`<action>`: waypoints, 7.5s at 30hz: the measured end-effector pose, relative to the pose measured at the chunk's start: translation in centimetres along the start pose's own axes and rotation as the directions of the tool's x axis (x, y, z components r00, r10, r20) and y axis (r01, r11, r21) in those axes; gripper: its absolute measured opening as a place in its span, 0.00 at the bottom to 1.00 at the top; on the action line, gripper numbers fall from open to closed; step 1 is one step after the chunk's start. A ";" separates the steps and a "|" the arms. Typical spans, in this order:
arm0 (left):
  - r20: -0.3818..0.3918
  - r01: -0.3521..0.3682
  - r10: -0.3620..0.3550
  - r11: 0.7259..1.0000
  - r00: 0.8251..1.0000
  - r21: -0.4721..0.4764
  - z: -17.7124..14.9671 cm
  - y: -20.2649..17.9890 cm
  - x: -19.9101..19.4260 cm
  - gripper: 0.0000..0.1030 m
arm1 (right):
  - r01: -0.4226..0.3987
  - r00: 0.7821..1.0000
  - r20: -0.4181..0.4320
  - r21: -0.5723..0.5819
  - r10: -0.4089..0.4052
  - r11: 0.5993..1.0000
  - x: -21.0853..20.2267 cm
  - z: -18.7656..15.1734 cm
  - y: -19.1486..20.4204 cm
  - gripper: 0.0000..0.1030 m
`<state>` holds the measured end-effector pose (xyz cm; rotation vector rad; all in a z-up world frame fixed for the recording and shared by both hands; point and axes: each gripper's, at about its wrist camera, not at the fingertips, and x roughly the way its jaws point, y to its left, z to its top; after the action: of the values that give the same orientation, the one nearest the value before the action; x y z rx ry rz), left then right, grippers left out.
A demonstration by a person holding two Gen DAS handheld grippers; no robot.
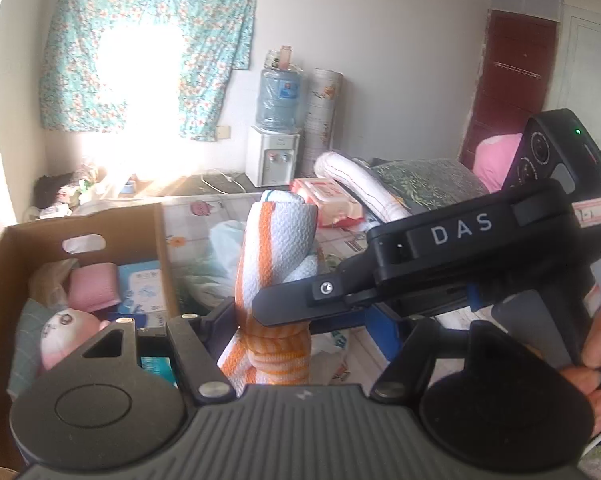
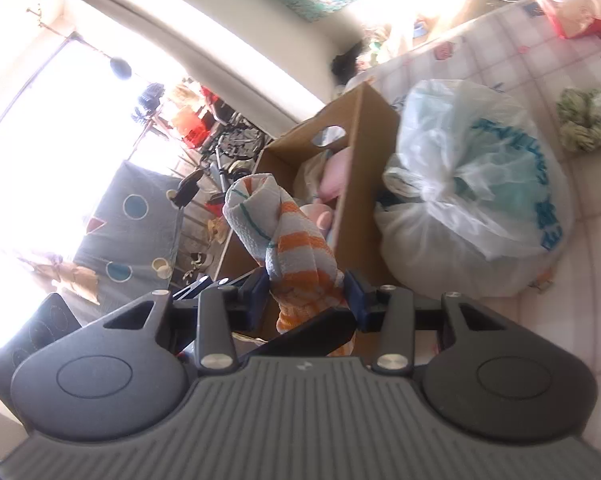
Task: Organize soft objects
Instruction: 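Carry the striped towel with the right tool into the box and release, then move the right tool back over the bed to the gold-brown packet, then close the right tool on the gold-brown packet, then carry the gold-brown packet with the right tool into the box and release, then move the right tool back over the bed to the green cloth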
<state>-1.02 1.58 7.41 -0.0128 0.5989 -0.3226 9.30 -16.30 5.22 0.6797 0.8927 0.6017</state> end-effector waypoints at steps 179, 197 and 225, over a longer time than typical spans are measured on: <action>-0.069 -0.047 0.055 0.992 0.996 0.119 -1.8 -1.9 4.4 0.60 | 0.141 0.971 0.188 0.036 -0.146 0.989 -0.9 -2.9 -3.3 0.38; -0.373 -0.302 0.242 0.947 0.896 -0.111 -4.8 17.7 1.4 0.60 | 0.015 0.931 -0.365 -0.036 -0.027 0.999 24.2 -0.4 7.2 0.40; -0.220 -0.169 0.164 0.986 0.962 -0.004 0.2 9.4 2.2 0.81 | -0.038 0.993 -0.116 -0.076 0.029 0.996 13.9 2.4 4.8 0.47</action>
<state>3.57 9.84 5.33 0.0515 0.8171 -0.1540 17.32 -3.92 3.05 0.5948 0.9609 0.7081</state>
